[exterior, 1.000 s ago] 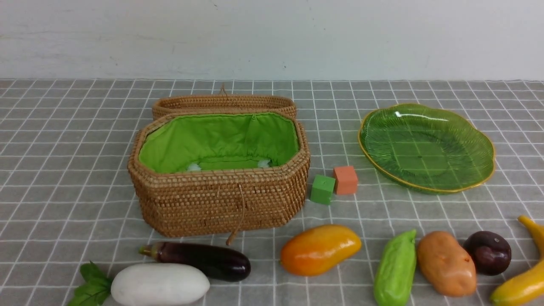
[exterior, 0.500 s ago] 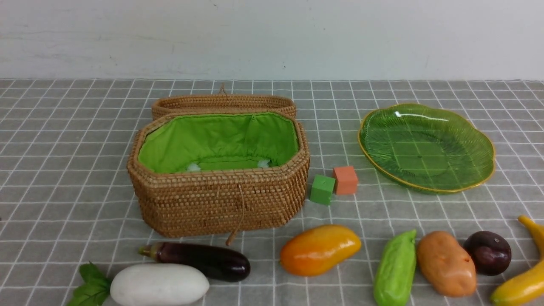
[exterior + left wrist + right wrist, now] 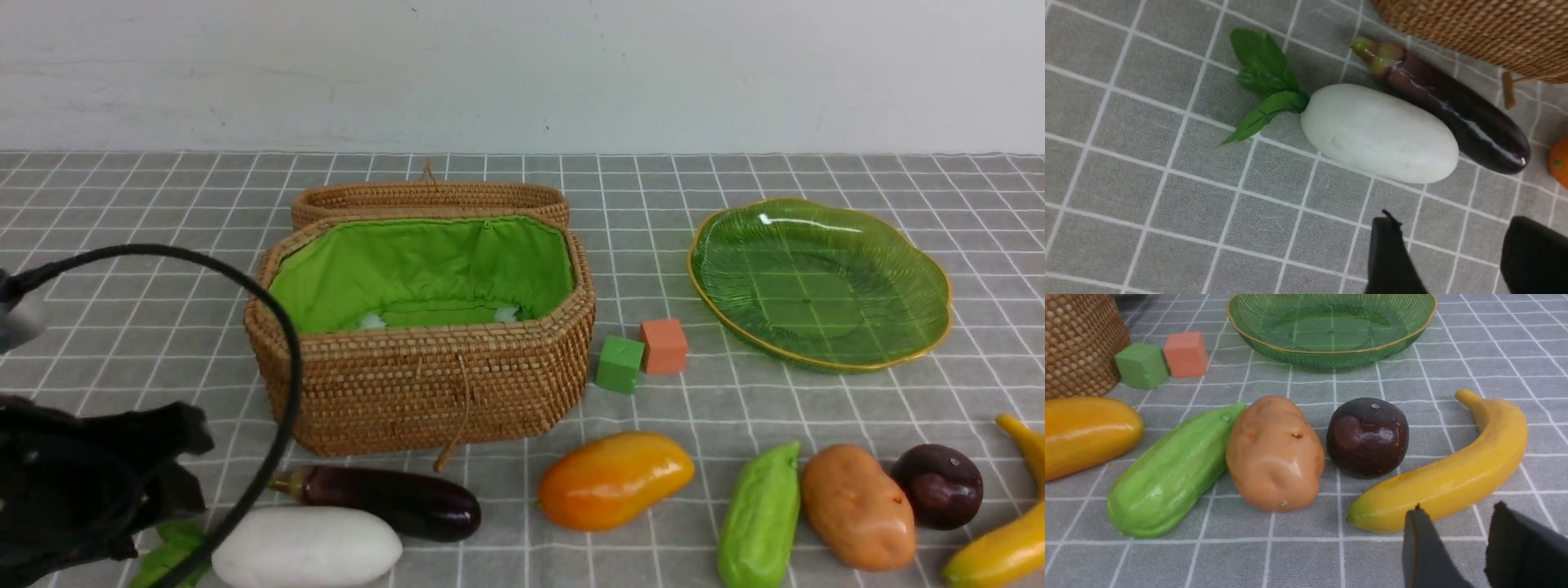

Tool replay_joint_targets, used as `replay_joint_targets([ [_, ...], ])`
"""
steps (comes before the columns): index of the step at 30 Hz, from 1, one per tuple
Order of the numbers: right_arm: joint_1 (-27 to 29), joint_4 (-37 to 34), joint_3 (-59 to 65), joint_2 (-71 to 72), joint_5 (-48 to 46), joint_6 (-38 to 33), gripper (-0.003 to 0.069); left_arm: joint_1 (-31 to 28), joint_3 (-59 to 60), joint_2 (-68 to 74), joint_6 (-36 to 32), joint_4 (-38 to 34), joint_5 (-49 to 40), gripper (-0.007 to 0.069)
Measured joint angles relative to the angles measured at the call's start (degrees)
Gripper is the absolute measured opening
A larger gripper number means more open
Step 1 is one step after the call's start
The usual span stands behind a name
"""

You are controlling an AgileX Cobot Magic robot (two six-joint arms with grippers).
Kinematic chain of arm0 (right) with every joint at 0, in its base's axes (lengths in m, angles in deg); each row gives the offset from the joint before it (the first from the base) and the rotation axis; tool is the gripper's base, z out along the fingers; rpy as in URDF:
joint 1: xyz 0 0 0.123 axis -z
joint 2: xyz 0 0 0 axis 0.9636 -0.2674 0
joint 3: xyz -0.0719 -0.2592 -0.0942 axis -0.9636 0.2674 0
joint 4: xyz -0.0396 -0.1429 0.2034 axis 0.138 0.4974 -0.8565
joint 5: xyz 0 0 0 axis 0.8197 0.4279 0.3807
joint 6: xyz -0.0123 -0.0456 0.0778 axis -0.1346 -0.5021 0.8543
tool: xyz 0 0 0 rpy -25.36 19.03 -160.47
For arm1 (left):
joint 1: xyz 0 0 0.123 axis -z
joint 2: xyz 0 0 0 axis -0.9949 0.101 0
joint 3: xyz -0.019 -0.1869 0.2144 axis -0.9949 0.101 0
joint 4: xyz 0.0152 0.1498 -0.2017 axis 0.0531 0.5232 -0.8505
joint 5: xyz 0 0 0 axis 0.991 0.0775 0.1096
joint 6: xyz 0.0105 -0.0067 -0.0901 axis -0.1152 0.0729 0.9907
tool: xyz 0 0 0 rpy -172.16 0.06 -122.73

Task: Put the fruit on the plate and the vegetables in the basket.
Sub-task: Take a daikon with your left arm and place it on the basket on the left.

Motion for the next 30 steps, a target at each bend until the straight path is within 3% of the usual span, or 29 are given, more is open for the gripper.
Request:
replay_joint_targets([
  [5,0.0,0.0,0.0,0.0,0.0,0.0,0.0241,0.0,-4.05,13.01,1.75,-8.7,-1.25,0.0561],
  [8,0.0,0.06,0.0,0.0,0.0,0.0,0.0241,0.0,-4.18,18.52,4.67,-13.47,-0.27,0.0599],
  [12,0.0,0.06,0.0,0.0,0.0,0.0,0.0241,0.2,-4.18,23.09,9.05,-14.67,2.95,0.0605],
  [19,0.0,0.1,0.0,0.0,0.0,0.0,0.0241,0.25,-4.41,26.37,25.91,-9.83,10.24,0.0584],
  [25,0.0,0.1,0.0,0.0,0.0,0.0,0.0241,0.25,-4.41,28.05,36.02,-1.46,8.38,0.0584],
  [30,0.0,0.1,0.0,0.0,0.0,0.0,0.0241,0.25,-4.41,32.06,41.55,0.38,9.73,0.0584],
])
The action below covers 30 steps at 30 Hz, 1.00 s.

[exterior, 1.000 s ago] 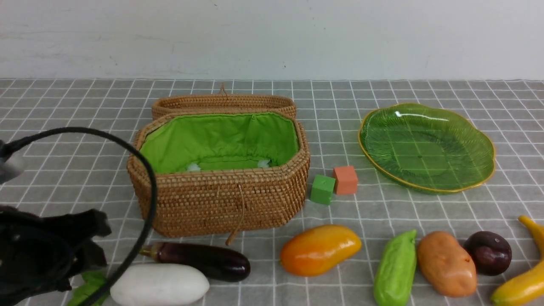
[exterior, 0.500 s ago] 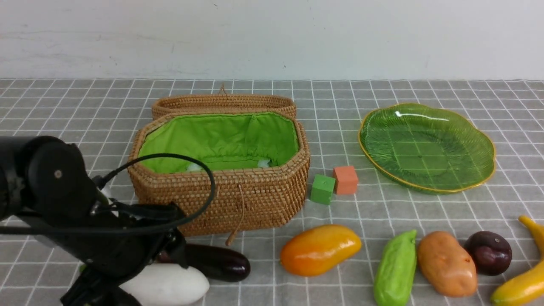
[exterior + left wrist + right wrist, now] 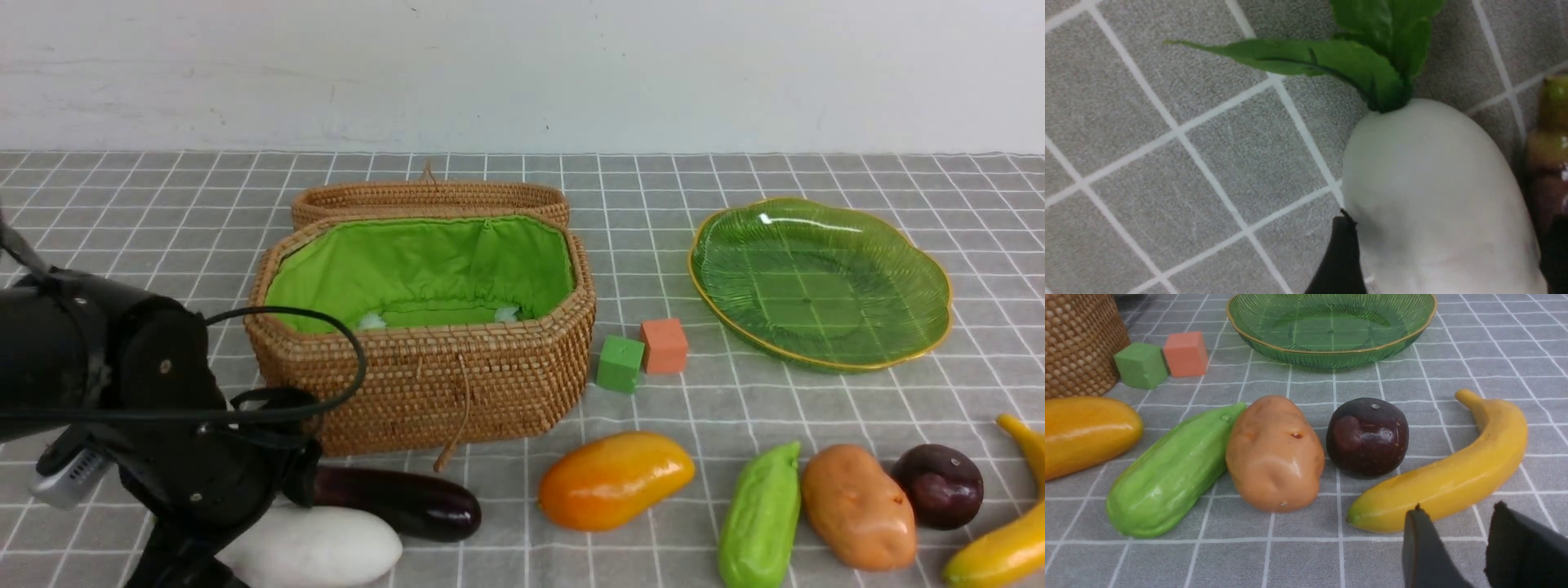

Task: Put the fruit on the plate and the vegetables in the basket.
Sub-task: Take a daikon with your left arm and place it on the basket on the left.

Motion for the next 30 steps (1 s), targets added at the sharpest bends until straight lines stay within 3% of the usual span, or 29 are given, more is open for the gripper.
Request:
replay_joint_targets([
  [10,0.0,0.0,0.0,0.0,0.0,0.0,0.0241,0.0,0.0,4.76,-0.68,0.07,0.47,0.0546],
  [18,0.0,0.0,0.0,0.0,0.0,0.0,0.0241,0.0,0.0,0.13,-7.12,0.26,-2.71,0.0528],
  [25,0.0,0.0,0.0,0.0,0.0,0.0,0.0241,0.0,0.0,-11.5,-23.16,-0.16,-7.92,0.0528],
  [30,0.0,0.0,0.0,0.0,0.0,0.0,0.0241,0.0,-0.27,-25.53,-38.93,-3.71,-10.57,0.0528],
])
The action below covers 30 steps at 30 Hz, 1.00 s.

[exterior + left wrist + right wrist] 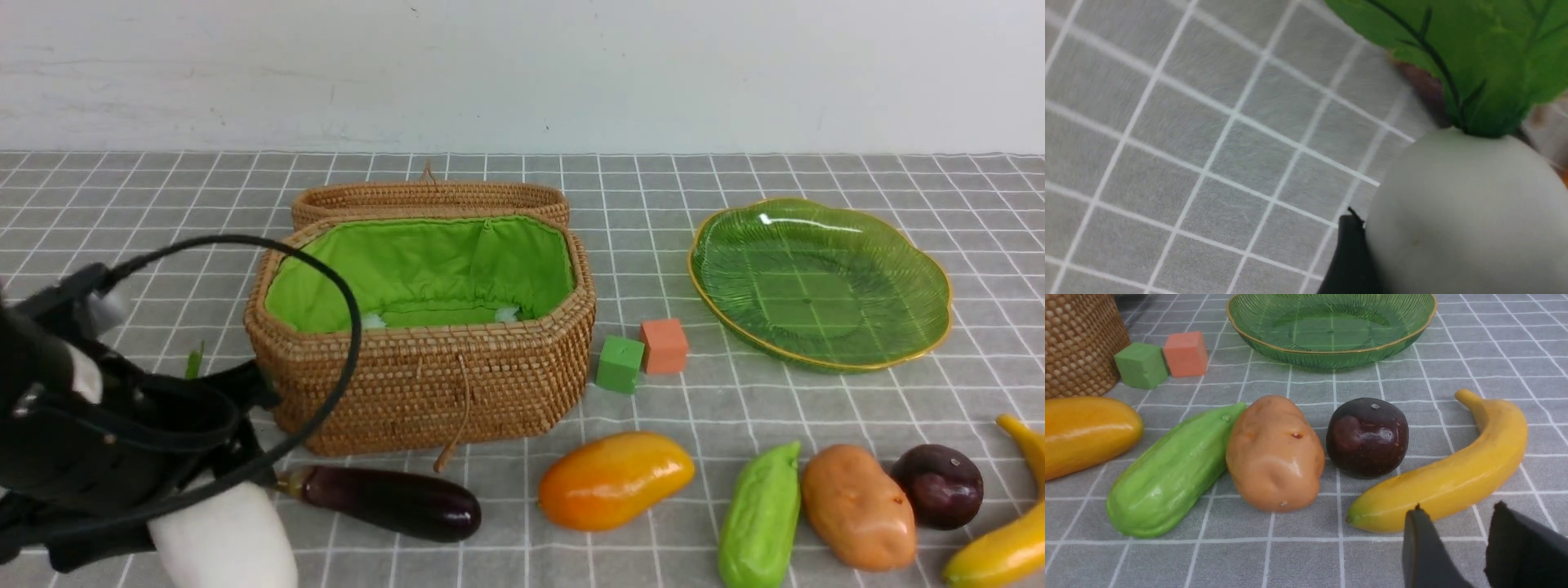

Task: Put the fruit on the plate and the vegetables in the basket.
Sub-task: Take a daikon with your left arm and place it on the basket on the left.

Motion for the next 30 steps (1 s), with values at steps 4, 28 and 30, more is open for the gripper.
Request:
replay_joint_targets([
  [4,0.0,0.0,0.0,0.0,0.0,0.0,0.0241,0.0,-2.41,-4.47,-3.31,-2.57,1.84,0.0528],
  [28,0.0,0.0,0.0,0.0,0.0,0.0,0.0241,-0.05,-36.87,35.62,10.34,-4.93,15.72,0.0636],
  [30,0.0,0.0,0.0,0.0,0.0,0.0,0.0241,-0.05,-37.28,36.48,10.34,-5.16,15.59,0.0659],
])
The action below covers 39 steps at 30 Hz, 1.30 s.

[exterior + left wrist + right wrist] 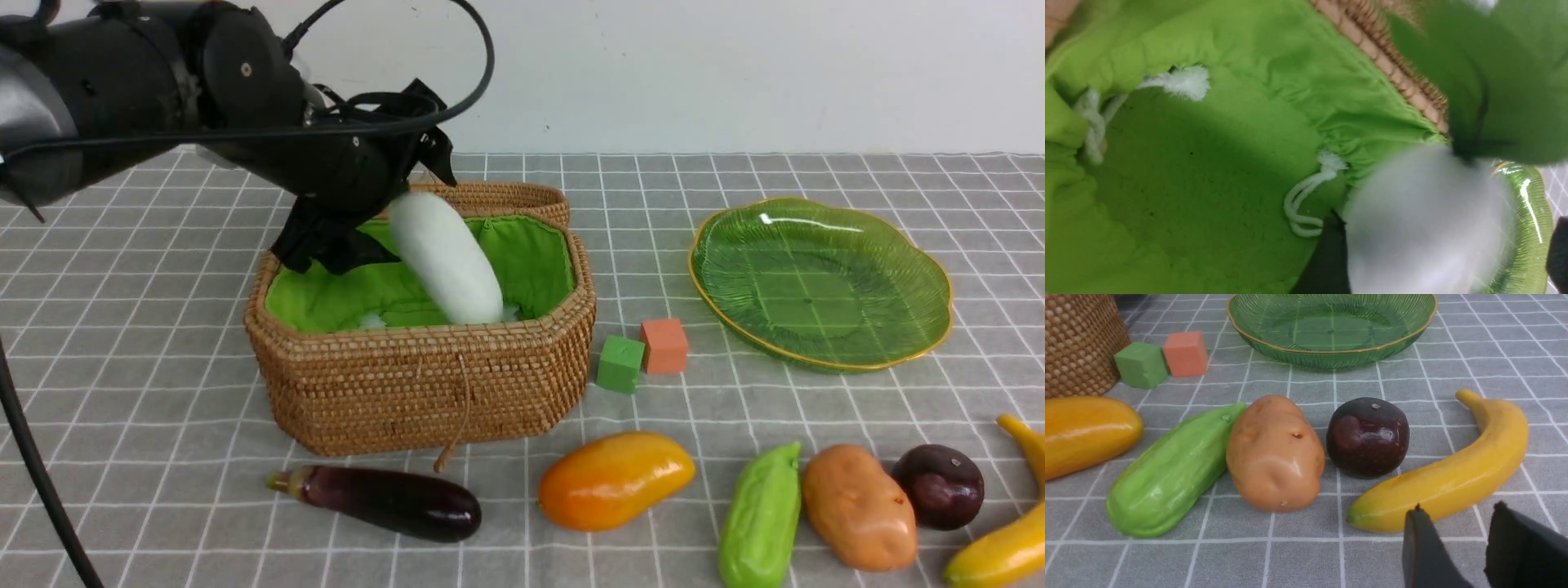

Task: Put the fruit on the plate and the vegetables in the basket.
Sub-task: Take a daikon with your left arm and place it on the basket on the left, then use the left arm to grab an eggplant and put it into the left basket

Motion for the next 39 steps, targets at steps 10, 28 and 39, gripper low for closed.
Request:
replay_joint_targets([
  [10,0.0,0.0,0.0,0.0,0.0,0.0,0.0241,0.0,-0.21,-5.17,-1.3,4.0,-11.85,0.057],
  [28,0.0,0.0,0.0,0.0,0.0,0.0,0.0241,0.0,34.8,-37.51,8.94,6.26,-14.45,0.0447],
  [39,0.0,0.0,0.0,0.0,0.0,0.0,0.0241,0.0,41.13,-23.4,9.63,-5.5,3.28,0.05],
])
